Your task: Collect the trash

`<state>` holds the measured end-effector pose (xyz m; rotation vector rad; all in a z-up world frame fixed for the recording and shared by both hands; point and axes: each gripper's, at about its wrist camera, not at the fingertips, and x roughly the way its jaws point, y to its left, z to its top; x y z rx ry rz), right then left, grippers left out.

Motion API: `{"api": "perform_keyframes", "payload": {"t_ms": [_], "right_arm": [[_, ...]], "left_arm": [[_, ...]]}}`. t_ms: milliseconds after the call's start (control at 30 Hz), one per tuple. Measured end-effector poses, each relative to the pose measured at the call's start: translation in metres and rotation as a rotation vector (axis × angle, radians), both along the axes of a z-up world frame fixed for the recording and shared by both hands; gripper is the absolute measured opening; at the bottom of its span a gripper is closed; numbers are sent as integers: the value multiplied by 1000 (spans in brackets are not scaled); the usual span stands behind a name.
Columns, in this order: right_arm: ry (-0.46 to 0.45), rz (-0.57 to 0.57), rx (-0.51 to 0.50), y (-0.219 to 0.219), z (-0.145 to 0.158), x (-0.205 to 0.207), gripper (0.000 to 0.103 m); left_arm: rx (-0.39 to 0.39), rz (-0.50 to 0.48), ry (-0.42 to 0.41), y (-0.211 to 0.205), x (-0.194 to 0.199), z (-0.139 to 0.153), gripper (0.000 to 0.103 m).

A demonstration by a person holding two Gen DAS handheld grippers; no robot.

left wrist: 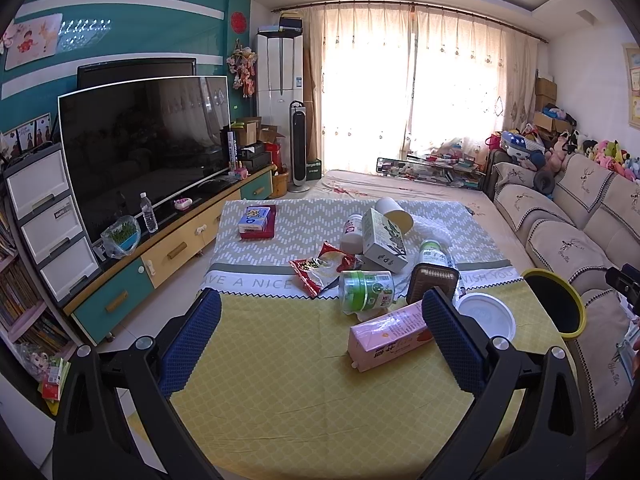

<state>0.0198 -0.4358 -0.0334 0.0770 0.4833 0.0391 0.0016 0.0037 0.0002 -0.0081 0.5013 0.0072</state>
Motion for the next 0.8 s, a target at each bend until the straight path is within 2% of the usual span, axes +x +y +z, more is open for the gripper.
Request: {"api": "perform_keyframes", "payload": {"t_ms": [800], "right_arm": [[10,-3,6,1,-7,4,97]], "left_arm": [[8,-2,7,-3,3,-6,99]]}}
